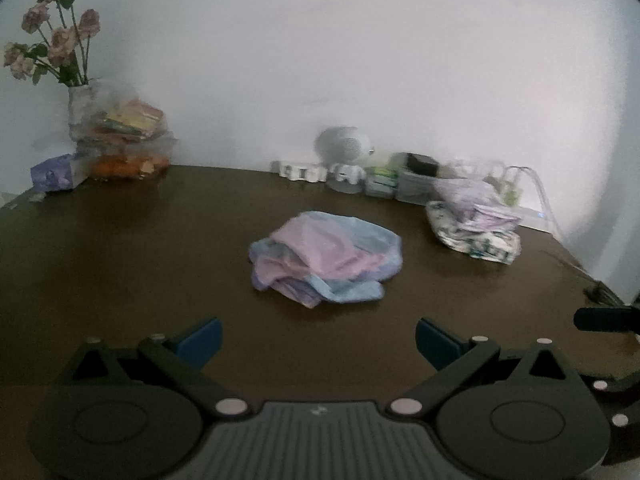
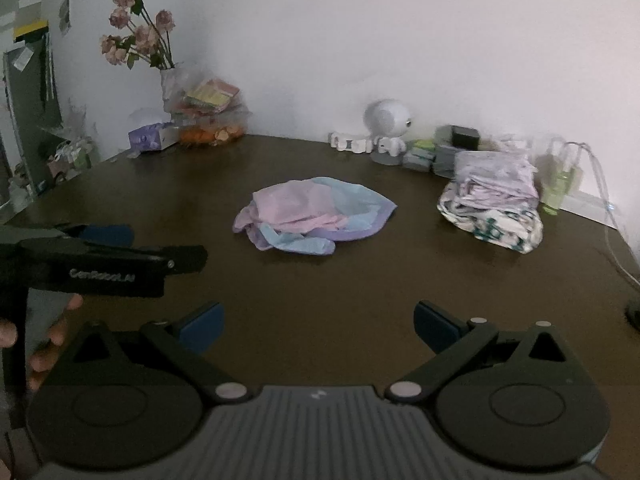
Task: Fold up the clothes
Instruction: 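Move both tools toward the crumpled pink-and-blue garment and grasp its edges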
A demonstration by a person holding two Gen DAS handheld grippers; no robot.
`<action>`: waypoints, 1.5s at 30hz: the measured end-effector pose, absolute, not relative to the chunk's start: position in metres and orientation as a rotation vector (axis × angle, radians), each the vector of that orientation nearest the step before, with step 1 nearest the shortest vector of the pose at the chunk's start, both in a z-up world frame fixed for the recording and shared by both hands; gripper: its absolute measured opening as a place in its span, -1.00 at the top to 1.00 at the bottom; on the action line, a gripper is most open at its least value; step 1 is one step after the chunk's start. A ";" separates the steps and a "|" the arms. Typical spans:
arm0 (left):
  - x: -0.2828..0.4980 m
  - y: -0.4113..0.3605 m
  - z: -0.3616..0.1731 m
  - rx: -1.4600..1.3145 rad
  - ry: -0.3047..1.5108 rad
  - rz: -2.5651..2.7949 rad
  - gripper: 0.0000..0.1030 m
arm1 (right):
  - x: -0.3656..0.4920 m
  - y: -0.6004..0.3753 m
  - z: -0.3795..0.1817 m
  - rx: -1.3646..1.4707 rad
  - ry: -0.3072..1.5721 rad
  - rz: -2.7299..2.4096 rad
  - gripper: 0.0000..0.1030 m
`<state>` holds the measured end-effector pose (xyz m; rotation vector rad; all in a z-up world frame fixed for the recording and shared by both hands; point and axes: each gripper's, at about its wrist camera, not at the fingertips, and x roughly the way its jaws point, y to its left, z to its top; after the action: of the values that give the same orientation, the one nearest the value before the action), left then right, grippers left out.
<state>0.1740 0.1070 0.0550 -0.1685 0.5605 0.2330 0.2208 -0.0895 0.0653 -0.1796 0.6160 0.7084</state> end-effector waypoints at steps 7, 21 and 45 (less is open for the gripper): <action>0.227 0.127 0.053 -0.142 0.584 0.255 -1.00 | 0.276 -0.057 0.062 -0.204 0.644 0.730 -0.99; 0.335 0.180 0.021 -0.195 0.706 0.316 -0.99 | 0.403 0.009 0.035 -0.208 0.748 0.758 -1.00; 0.378 0.197 -0.001 -0.267 0.760 0.206 0.60 | 0.447 0.039 -0.009 -0.205 0.822 0.835 0.76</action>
<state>0.3777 0.1968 -0.0006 -0.2666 0.7604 0.2063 0.4475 0.0393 -0.0087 -0.2046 0.8223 0.8349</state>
